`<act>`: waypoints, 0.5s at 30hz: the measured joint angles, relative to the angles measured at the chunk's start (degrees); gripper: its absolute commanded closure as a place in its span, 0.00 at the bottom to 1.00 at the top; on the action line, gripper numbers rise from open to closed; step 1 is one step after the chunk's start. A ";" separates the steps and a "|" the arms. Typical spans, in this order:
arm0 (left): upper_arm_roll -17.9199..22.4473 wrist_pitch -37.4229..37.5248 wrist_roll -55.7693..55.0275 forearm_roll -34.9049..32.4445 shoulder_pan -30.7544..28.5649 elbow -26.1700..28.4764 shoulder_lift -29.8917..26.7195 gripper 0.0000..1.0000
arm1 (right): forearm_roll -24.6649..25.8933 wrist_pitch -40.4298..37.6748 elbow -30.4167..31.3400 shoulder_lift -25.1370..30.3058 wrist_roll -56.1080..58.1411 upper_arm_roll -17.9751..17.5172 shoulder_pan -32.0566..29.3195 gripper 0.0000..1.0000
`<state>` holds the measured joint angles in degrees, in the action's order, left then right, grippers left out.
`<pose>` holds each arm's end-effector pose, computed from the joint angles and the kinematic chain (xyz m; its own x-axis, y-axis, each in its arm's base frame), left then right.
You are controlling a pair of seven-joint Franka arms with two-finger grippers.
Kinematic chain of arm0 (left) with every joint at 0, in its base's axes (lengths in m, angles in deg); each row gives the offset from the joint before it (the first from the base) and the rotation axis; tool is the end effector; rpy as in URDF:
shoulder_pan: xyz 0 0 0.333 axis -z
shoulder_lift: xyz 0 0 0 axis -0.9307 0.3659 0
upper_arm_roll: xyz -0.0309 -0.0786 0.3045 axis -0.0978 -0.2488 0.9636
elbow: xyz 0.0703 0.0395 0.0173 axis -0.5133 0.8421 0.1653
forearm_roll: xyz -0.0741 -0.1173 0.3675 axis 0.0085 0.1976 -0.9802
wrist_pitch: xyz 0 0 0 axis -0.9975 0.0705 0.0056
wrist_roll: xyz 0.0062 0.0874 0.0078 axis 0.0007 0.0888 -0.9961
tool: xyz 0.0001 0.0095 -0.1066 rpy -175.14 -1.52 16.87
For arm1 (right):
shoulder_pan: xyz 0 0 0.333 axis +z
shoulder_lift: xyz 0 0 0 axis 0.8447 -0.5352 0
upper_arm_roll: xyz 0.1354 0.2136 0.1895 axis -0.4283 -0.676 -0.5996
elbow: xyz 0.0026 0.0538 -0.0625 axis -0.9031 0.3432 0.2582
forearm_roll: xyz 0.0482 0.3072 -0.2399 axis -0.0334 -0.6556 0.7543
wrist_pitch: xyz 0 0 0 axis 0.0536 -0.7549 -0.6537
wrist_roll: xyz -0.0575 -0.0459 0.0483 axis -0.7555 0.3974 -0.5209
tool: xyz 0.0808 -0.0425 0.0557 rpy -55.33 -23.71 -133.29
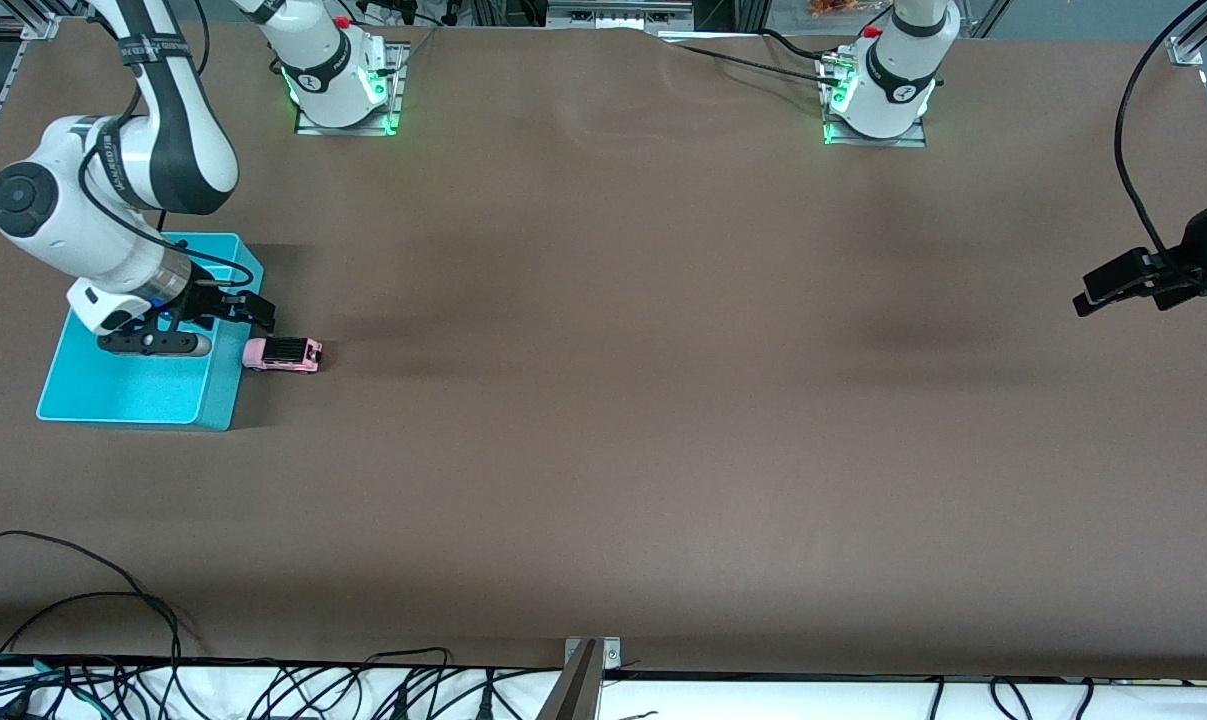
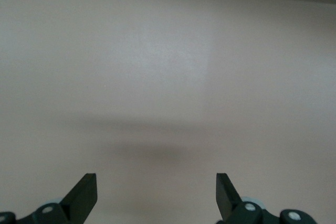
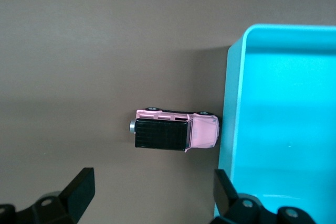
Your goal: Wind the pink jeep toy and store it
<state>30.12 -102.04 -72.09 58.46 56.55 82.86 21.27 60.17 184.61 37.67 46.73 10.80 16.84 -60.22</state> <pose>0.5918 0.0387 0.5861 0.9916 0.1283 0.0163 0.1267 -0.9892 0.0738 0.5391 -0.0054 0.3243 0.9989 -0.0469 -0.0052 -0.0470 -0.9987 -0.0213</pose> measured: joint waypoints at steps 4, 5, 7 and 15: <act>0.00 0.00 0.00 0.00 0.00 0.01 0.00 0.00 | 0.00 1.35 1.30 -0.40 -1.01 -0.02 0.04 0.00; 0.00 0.00 0.00 0.00 0.00 0.01 0.00 0.00 | 0.00 1.45 1.43 -0.55 -1.11 -0.02 0.04 0.00; -0.01 0.00 0.00 0.00 0.00 0.01 0.00 0.00 | 0.00 1.51 1.64 -0.90 -1.62 -0.02 0.04 0.00; -0.02 0.00 0.00 0.00 0.00 0.02 0.00 0.00 | -0.01 4.26 2.32 -2.73 -16.14 -0.04 0.23 0.00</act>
<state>30.10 -102.04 -72.09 58.46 56.55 82.87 21.27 60.17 188.87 39.99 44.00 -5.34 16.80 -59.99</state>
